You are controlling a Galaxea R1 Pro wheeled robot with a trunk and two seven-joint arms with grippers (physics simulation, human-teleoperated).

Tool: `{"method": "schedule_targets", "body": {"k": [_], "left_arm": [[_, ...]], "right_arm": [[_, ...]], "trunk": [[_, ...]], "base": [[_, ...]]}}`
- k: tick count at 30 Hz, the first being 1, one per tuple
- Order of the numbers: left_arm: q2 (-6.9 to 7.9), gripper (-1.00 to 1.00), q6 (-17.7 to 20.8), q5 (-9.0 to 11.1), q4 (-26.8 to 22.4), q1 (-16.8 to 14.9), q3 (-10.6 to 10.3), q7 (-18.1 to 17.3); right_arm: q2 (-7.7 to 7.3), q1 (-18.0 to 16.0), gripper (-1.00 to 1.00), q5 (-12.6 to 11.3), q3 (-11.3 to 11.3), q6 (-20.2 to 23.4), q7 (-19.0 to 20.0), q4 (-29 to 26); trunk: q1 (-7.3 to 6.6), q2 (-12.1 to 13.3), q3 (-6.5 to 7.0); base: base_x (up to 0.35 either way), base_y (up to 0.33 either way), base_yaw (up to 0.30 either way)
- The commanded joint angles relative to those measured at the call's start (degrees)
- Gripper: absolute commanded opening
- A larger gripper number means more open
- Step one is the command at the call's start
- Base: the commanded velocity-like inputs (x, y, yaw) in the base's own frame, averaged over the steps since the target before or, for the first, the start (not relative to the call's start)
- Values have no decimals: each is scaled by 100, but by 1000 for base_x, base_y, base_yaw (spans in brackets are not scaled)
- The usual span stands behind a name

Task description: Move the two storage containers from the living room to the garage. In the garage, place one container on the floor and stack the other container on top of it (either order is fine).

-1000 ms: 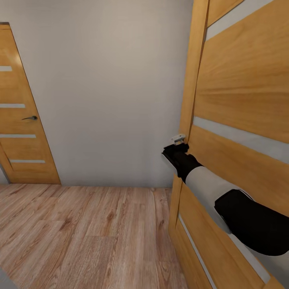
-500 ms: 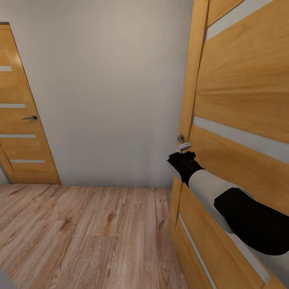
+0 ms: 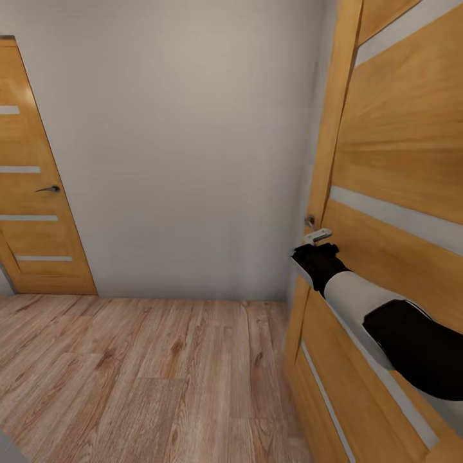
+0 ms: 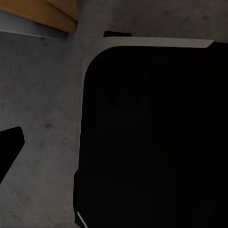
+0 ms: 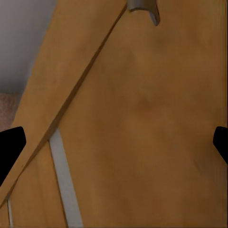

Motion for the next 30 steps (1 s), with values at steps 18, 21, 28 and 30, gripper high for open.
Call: {"method": "schedule_targets", "body": {"k": [18, 21, 28, 30], "left_arm": [[0, 100, -16, 57, -4, 1, -6, -9], [0, 100, -15, 57, -4, 1, -7, -9], [0, 100, -16, 57, -4, 1, -7, -9], [0, 100, -14, 57, -4, 1, -6, -9]], "right_arm": [[-455, -4, 100, 40, 30, 82, -52, 1], [-457, -4, 100, 40, 33, 82, -52, 1], [-473, -4, 100, 40, 33, 82, -52, 1], [-492, -4, 100, 40, 34, 82, -52, 1]], "trunk": [[0, -3, -6], [0, -3, -6], [0, -3, -6], [0, -3, -6]], "base": [[0, 0, 0], [0, 0, 0], [0, 0, 0], [0, 0, 0]]}}
